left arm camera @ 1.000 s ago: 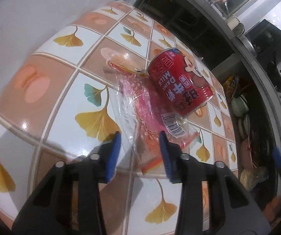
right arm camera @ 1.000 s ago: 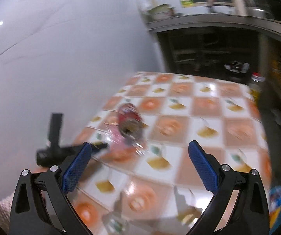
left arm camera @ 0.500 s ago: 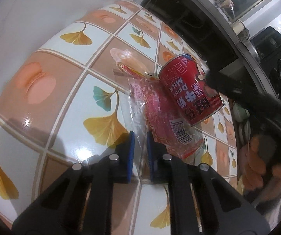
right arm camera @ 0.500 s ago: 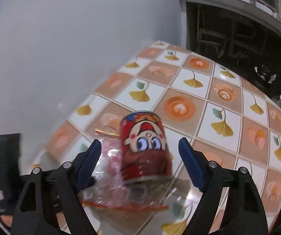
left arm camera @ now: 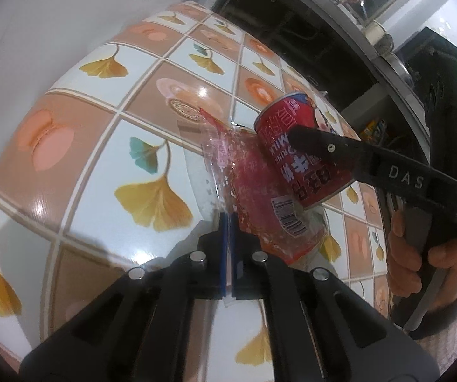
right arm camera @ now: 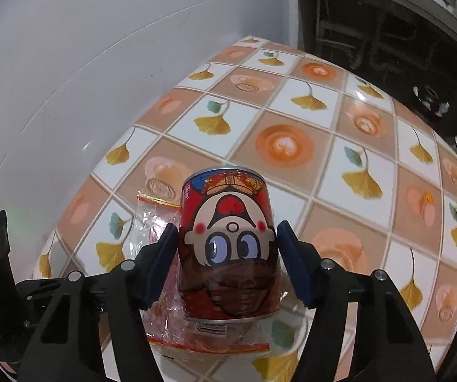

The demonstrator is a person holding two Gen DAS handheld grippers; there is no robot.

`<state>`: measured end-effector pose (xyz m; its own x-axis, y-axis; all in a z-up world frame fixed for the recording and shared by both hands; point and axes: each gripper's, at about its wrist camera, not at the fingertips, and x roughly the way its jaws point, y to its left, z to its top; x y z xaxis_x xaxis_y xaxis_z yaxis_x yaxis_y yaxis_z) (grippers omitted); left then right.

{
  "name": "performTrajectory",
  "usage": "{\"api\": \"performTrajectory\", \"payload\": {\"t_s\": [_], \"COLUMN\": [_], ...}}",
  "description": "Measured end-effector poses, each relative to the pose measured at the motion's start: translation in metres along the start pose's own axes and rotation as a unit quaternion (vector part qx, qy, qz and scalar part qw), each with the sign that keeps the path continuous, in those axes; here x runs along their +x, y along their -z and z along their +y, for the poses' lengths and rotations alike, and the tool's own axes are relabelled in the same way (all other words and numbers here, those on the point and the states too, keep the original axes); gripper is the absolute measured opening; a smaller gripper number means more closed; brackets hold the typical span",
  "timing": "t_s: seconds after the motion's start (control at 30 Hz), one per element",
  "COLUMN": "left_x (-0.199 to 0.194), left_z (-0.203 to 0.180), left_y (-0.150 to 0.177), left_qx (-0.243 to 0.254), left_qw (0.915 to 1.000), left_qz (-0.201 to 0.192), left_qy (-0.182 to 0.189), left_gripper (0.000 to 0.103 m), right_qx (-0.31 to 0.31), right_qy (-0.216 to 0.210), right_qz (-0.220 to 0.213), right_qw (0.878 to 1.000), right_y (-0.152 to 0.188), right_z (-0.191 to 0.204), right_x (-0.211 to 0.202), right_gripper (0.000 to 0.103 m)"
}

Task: Collect trash
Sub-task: 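Grasp the clear plastic bag with the left gripper while the right gripper grasps the red can, then lift the bag and red can and carry both toward the wastebasket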

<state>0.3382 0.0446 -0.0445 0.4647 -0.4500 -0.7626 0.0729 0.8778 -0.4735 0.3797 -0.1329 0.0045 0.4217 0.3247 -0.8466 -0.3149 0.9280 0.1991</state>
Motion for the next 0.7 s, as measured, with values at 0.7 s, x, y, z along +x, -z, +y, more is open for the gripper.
{"api": "performTrajectory", "payload": {"t_s": [0.7], "left_x": [-0.048], "left_z": [-0.043], "left_y": [0.070], "left_qx": [0.147], "left_qw": [0.9879], "left_qz": [0.000], "left_qy": [-0.049], "left_gripper": [0.000], "right_qx": [0.136], "right_qy": [-0.008], "right_qz": [-0.072], "right_qw": [0.988], "right_y": [0.141], "right_z": [-0.056], "right_x": [-0.118], "right_gripper": [0.062]}}
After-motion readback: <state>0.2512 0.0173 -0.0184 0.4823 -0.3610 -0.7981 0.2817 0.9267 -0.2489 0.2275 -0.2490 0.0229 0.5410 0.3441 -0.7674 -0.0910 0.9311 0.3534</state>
